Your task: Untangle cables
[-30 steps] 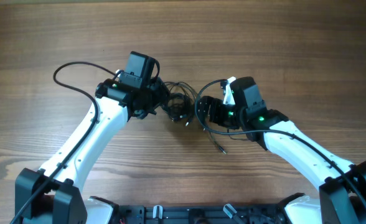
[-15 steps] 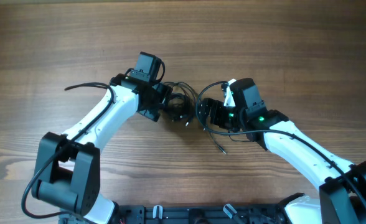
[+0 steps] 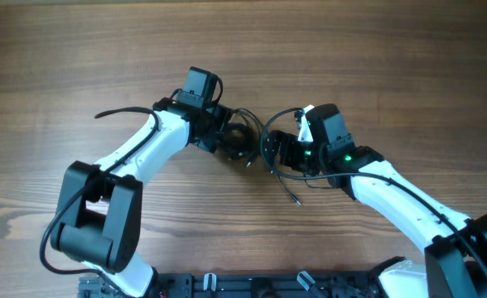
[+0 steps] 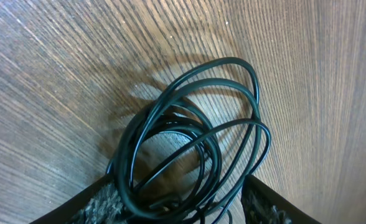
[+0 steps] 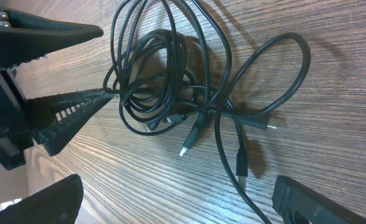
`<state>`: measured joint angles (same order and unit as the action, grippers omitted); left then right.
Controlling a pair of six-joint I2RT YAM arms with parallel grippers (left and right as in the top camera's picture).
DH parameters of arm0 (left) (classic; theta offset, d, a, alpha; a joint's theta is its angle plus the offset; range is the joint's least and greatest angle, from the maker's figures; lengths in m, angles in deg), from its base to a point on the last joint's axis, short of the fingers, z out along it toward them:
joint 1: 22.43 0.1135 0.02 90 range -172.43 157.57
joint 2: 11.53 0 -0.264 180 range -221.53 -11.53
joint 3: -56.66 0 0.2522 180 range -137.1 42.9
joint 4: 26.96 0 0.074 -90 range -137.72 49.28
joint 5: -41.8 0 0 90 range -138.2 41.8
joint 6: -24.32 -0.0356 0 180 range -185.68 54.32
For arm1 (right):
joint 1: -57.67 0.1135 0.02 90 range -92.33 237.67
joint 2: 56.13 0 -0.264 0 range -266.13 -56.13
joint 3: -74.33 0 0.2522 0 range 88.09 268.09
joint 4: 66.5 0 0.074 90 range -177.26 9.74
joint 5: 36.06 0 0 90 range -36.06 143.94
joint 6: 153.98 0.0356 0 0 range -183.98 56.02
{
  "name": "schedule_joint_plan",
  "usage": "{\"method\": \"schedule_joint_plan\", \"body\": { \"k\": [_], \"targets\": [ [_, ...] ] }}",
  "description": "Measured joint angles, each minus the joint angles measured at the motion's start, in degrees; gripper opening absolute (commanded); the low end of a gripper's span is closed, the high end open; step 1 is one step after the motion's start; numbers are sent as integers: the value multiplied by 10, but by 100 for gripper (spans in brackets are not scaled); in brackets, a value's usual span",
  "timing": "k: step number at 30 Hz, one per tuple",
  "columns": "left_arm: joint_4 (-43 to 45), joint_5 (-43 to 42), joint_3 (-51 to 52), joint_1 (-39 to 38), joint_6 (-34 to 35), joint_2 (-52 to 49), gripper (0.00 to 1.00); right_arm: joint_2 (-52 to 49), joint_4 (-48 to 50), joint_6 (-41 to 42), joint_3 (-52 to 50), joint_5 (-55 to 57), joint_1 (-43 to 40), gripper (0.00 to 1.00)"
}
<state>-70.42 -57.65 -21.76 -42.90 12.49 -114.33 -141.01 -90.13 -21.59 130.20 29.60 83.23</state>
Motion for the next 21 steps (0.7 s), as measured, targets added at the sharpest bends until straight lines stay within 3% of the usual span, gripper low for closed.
{"method": "schedule_joint_plan", "body": {
  "k": [11, 21],
  "targets": [
    [36, 2, 0, 0, 2, -10, 60, 0, 0, 0, 0, 0, 0, 100],
    [97, -19, 0, 0, -8, -10, 63, 0, 0, 0, 0, 9, 0, 100]
  ]
}}
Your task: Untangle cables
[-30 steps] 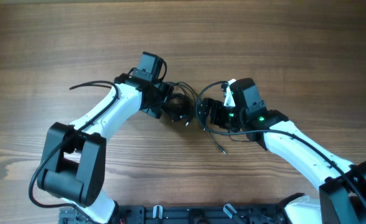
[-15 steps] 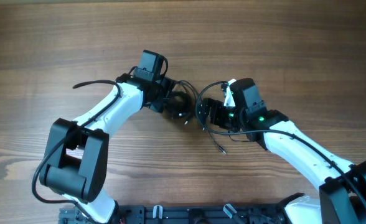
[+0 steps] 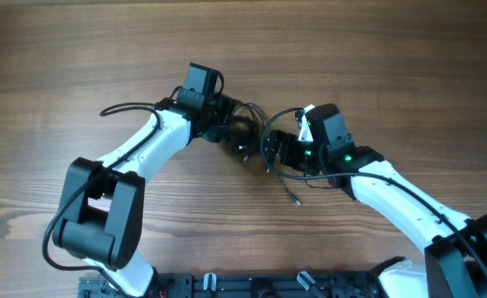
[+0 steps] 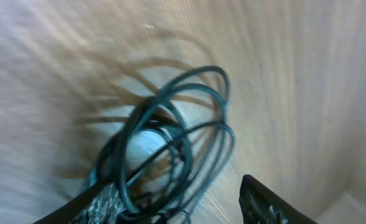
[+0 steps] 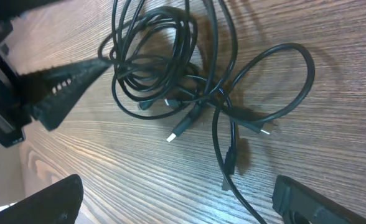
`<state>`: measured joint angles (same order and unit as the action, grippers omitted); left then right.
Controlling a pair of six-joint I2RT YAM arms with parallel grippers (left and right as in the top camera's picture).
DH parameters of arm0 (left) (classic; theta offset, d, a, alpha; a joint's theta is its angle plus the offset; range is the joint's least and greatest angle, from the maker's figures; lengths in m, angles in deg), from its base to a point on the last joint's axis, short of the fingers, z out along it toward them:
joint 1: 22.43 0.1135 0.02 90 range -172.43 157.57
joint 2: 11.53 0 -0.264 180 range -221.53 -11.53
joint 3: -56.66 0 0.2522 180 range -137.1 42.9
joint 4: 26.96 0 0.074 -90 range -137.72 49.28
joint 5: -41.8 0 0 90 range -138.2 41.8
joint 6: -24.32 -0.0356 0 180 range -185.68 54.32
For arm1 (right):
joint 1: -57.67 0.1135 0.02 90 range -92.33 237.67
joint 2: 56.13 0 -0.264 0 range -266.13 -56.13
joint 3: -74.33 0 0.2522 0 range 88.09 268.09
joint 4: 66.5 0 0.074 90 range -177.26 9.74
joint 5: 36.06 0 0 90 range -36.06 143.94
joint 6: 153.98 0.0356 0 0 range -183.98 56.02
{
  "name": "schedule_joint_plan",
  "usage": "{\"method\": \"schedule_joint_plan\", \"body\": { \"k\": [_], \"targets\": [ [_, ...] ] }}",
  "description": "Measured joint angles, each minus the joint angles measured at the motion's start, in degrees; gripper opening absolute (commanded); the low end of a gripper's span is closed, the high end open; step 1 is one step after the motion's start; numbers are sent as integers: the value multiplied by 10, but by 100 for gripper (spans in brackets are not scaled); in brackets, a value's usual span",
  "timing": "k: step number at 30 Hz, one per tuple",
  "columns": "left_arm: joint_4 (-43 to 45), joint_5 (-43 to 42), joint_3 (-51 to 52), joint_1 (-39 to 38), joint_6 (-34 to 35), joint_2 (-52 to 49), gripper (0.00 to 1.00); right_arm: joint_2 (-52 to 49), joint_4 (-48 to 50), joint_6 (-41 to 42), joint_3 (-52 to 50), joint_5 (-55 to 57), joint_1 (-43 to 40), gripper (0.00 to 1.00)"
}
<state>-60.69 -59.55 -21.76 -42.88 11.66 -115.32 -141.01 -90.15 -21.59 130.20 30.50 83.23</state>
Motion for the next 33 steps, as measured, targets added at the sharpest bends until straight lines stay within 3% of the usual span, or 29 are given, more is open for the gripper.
{"method": "schedule_joint_plan", "body": {
  "k": [6, 10, 17, 19, 21, 22, 25, 27, 30, 31, 33],
  "targets": [
    [31, -25, 0, -2, -56, 0, 67, 0, 0, 0, 0, 8, 0, 100],
    [46, -9, 0, -24, -68, 0, 59, 0, 0, 0, 0, 9, 0, 100],
    [77, 23, 0, -47, -72, -37, 44, 0, -2, 0, 0, 10, 0, 100],
    [82, 26, 0, -47, -73, -47, 31, 0, -2, 0, 0, 10, 0, 100],
    [82, 36, 0, -47, -77, -50, 9, 0, -2, 0, 0, 10, 0, 100],
    [83, 41, 0, -47, -80, -50, 4, 0, -2, 0, 0, 10, 0, 100],
    [83, 54, 0, -43, -79, -50, 4, 0, -3, 0, 0, 10, 0, 90],
    [83, 55, 0, -35, -86, -50, 4, 0, -3, -2, 0, 10, 0, 90],
    [82, 34, 0, -19, -141, -44, 4, 0, -3, -1, 0, 10, 0, 89],
    [80, 20, 0, -16, -167, -37, 4, 0, 0, 2, 0, 10, 0, 83],
    [64, -34, 0, -13, -281, 24, 4, 0, 34, 33, -1, -2, 0, 76]
  ]
}}
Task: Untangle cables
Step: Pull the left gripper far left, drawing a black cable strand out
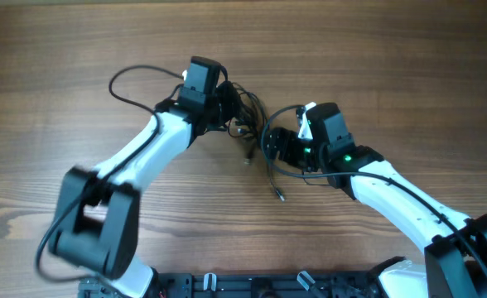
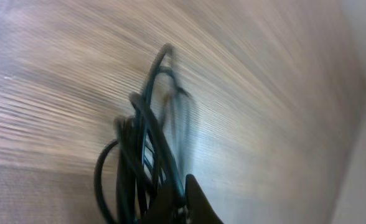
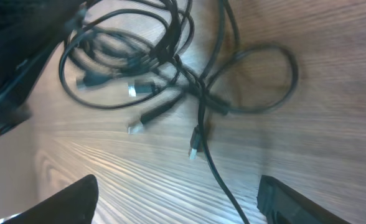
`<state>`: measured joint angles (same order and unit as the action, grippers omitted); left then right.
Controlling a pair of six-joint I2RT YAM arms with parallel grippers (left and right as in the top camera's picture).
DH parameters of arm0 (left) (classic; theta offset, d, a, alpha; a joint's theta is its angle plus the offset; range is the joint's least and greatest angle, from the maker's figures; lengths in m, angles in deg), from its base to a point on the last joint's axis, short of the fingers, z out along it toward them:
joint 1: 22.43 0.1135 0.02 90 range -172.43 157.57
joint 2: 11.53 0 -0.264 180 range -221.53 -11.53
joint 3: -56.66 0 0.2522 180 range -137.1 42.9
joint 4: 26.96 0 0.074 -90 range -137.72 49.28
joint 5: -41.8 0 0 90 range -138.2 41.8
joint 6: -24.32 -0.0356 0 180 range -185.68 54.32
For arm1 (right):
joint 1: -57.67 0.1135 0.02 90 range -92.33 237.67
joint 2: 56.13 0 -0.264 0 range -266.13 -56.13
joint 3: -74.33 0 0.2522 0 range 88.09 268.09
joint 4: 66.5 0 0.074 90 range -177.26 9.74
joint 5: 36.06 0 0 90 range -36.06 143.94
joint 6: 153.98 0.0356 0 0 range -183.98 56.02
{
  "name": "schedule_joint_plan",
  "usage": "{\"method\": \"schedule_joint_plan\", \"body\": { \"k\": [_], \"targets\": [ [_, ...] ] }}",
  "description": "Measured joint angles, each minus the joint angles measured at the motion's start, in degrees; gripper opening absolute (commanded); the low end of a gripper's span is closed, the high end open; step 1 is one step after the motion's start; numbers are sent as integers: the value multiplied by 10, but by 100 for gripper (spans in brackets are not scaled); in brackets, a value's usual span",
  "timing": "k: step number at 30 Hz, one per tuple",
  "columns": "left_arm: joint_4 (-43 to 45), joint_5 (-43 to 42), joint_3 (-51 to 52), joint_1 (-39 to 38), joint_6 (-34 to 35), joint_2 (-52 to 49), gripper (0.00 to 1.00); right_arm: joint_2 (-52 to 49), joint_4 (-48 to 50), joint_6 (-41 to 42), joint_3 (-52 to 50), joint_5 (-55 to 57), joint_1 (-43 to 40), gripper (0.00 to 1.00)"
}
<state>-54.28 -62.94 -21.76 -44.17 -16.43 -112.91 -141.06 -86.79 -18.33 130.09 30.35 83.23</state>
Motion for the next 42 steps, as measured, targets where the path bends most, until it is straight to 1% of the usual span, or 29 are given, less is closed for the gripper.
{"method": "schedule_joint_plan", "body": {
  "k": [3, 5, 6, 8, 10, 11, 13, 14, 15, 17, 18, 19, 20, 21, 23, 24, 25, 26, 27, 29, 30, 32, 34, 35, 36, 37, 39, 41, 42],
  "targets": [
    [-47, -76, 0, 0, -161, 89, 4, 0, 45, 40, 0, -9, 0, 77],
    [-77, -104, 0, 0, -241, 130, 4, 0, 60, 64, 0, -11, 0, 81],
    [-91, -109, 0, 0, -271, 145, 4, -1, 69, 77, 0, -12, 0, 85],
    [-103, -121, 0, 0, -312, 170, 4, -1, 91, 96, -1, -15, 0, 85],
    [-100, -149, 0, 0, -330, 179, 4, -4, 130, 105, -2, -15, 4, 85],
    [-91, -174, 0, 0, -336, 180, 4, -12, 151, 107, -2, -15, 8, 83],
    [-69, -214, 0, 0, -340, 181, 4, -42, 191, 111, -2, -15, 15, 73],
    [-47, -245, 0, 0, -340, 184, 4, -62, 196, 113, -2, -15, 20, 71],
    [-42, -262, 0, 2, -340, 188, 4, -78, 190, 114, -2, -15, 22, 69],
    [-37, -285, 1, 27, -340, 210, 4, -104, 141, 114, 0, -9, 21, 68],
    [-37, -294, 3, 58, -340, 231, 4, -111, 101, 111, -1, -3, 11, 65],
    [-36, -298, 4, 103, -339, 260, 4, -111, 94, 103, -1, -3, -3, 64],
    [-37, -301, 5, 159, -335, 294, 4, -111, 85, 90, 1, -3, -24, 64],
    [-33, -305, 4, 232, -326, 340, 4, -111, 61, 73, 2, -7, -63, 63],
    [-34, -314, 4, 304, -316, 380, 4, -111, 39, 54, 1, -9, -95, 63],
    [-36, -316, 4, 334, -309, 393, 4, -111, 22, 30, 1, -17, -124, 61],
    [-45, -316, 4, 375, -302, 403, 4, -111, 16, 12, 1, -26, -145, 61],
    [-52, -317, 4, 386, -300, 403, 4, -111, 3, -14, 1, -39, -165, 62],
    [-60, -318, 4, 391, -298, 401, 4, -111, -11, -35, 1, -47, -167, 65],
    [-60, -318, 4, 410, -296, 400, 4, -102, -54, -81, 1, -52, -216, 68],
    [-48, -318, 4, 416, -294, 400, 4, -83, -84, -102, 0, -48, -241, 70],
    [-10, -318, 4, 439, -285, 400, 4, -21, -147, -130, 0, -22, -285, 77],
    [19, -318, 4, 461, -250, 400, 4, 35, -176, -140, 0, -8, -289, 84],
    [30, -319, 4, 469, -231, 400, 4, 67, -166, -146, 0, -12, -283, 88],
    [35, -323, 4, 471, -220, 400, 4, 93, -136, -162, -2, -30, -267, 99],
    [47, -349, 4, 465, -202, 399, 4, 116, -66, -185, -3, -68, -214, 100],
    [93, -389, 7, 449, -195, 398, 4, 113, 22, -198, -6, -80, -150, 100],
    [165, -444, 5, 401, -187, 396, 4, 97, 127, -206, -4, -90, -58, 100],
    [182, -462, 5, 378, -180, 398, 4, 84, 167, -206, -4, -92, -22, 100]
  ]
}}
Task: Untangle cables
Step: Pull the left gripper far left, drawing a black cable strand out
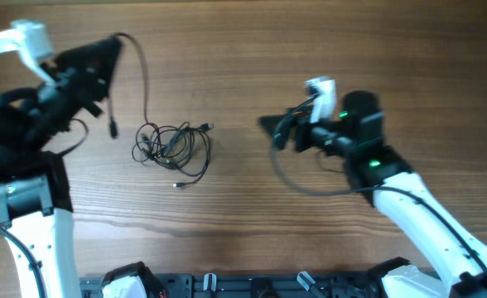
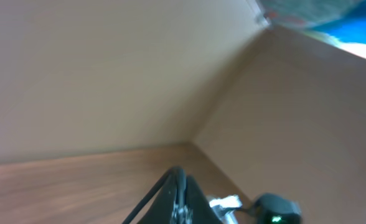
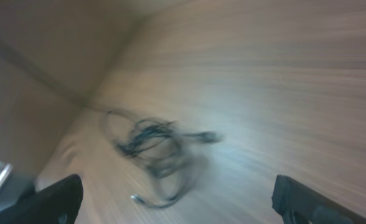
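Observation:
A loose tangle of thin black cables lies on the wooden table, left of centre. One strand rises from it in an arc to my left gripper, held high at the far left and shut on that cable. The left wrist view shows the closed fingertips with the strand between them. A plug end dangles below the left arm. My right gripper is open at right of centre, apart from the tangle. The right wrist view shows the tangle blurred, far ahead of the gripper.
A thin dark cable arc curves beside the right arm. The robot base frame runs along the near edge of the wooden table. Pale walls fill the left wrist view.
My left gripper was shut on strands at the table's middle; now it is raised at the far left holding one strand. The tangle now lies left of centre, away from the right gripper.
Both grippers stood at the tangle in mid-table, the left open astride the coil, the right open beside loose plug ends. Then the left was shut on strands, shifted backward. Now the left is high at far left and the tangle hangs from one strand.

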`<state>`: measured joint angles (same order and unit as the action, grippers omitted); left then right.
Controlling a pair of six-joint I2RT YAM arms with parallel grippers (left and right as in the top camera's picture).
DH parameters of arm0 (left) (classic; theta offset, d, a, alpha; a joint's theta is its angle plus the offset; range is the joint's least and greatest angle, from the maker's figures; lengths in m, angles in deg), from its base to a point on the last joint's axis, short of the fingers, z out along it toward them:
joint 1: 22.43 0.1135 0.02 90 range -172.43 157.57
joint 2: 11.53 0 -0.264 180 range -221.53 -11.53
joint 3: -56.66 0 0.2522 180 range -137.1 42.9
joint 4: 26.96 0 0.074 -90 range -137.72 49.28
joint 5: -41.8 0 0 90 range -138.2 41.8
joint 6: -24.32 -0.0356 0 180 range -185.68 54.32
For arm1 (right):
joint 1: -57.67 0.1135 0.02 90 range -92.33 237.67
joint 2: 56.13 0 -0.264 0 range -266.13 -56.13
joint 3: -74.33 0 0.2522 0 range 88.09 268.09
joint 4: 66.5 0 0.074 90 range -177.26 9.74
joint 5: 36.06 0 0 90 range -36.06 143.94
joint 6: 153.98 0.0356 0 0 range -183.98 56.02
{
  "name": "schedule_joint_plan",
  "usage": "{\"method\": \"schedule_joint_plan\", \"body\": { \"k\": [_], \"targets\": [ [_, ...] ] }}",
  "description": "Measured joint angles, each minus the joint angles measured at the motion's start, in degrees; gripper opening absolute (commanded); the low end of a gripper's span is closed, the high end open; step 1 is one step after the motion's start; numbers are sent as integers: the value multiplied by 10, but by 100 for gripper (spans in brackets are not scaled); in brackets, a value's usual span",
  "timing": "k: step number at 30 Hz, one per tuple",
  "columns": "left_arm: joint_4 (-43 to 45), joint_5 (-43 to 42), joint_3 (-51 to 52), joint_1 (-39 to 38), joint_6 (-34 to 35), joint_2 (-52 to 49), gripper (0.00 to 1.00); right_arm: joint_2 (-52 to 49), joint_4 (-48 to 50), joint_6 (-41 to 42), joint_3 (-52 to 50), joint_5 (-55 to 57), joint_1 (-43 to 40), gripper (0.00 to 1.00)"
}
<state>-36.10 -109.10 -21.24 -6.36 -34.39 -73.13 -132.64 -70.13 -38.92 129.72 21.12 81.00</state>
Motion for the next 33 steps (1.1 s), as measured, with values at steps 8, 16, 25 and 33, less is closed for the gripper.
{"method": "schedule_joint_plan", "body": {
  "k": [8, 16, 25, 33],
  "targets": [
    [175, -37, -1, -99, 91, 0, 4, -235, 245, 153, 0, 69, 176, 47],
    [280, -49, 0, -61, 162, 6, 4, -284, 51, 309, 8, 135, 97, 9],
    [297, -82, 0, 230, 246, 4, 4, -249, -88, 268, 14, 14, -181, 35],
    [112, -45, -6, 343, 296, -117, 51, -226, -115, 269, 8, 17, -199, 68]
  ]
}}
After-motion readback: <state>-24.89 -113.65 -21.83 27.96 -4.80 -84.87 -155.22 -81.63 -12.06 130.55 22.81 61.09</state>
